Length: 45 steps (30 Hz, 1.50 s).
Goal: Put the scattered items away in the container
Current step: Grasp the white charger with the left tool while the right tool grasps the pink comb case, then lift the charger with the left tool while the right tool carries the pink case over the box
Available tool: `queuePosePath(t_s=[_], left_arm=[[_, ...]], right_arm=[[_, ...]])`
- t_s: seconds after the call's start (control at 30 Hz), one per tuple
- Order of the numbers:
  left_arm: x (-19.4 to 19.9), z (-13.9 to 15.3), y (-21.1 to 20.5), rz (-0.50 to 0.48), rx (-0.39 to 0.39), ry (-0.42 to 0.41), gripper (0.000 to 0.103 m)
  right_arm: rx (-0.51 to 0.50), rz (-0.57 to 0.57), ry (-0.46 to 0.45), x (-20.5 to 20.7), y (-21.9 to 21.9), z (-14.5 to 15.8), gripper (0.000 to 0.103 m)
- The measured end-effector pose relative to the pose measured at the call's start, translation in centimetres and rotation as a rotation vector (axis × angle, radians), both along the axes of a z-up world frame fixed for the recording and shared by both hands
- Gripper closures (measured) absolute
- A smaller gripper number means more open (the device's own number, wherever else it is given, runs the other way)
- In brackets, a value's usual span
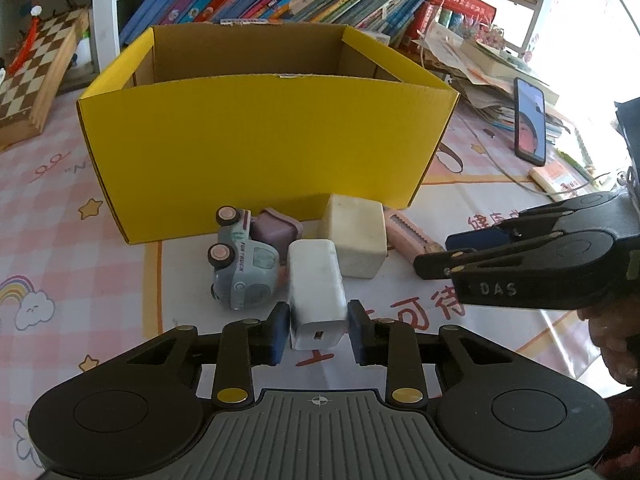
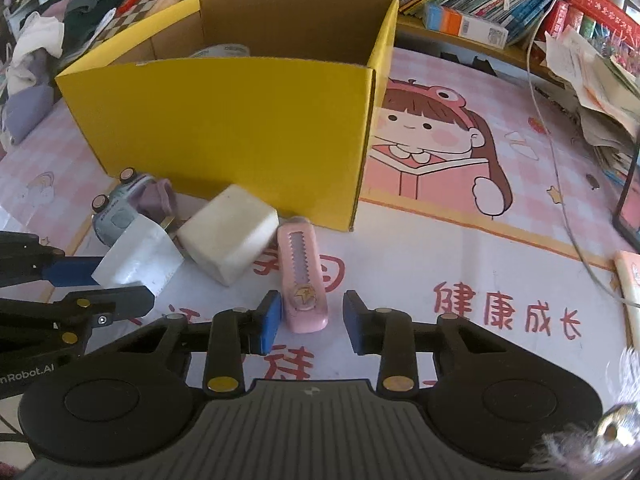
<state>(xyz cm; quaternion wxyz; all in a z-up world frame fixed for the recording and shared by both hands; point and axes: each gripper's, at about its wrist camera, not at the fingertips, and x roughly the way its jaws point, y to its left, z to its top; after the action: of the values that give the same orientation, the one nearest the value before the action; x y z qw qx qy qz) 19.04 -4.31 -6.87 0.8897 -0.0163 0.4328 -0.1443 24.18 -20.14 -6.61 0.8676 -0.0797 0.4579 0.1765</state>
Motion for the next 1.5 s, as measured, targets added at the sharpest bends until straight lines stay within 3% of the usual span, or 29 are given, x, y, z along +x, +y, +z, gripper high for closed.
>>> queuePosePath(t_s=[0.4,0.5,0.67,0.83,1.5], left_arm=[[0.9,-0.7,-0.2,-0.029,0.024,0.010,0.077],[0.8,-0.7,0.0,-0.040,0.019,0.012,0.078],[0.2,-0.5,0.3,-0.054,-0.011,0.019,0.078],[-0.5,0.1,0.9,-0.051,-0.053,0.014,0.078],[-5.2,3.9,4.0,-0.045,-0.133,-0.082,0.078]], right_arm=[[-0.006,0.016,-0.032,1.2,1.3,-0.6,0.070],[-0.005,0.025,-0.026,0.9,1.5,-0.5,0.078],[0.013,0.017,0.006,0.2,1.3,-0.2,0.079],[0.040,0.002,0.022,-1.0,1.1,0.4,0.080],[0.109,-0.032,-0.088,-7.5,1.9,4.3,0.080]])
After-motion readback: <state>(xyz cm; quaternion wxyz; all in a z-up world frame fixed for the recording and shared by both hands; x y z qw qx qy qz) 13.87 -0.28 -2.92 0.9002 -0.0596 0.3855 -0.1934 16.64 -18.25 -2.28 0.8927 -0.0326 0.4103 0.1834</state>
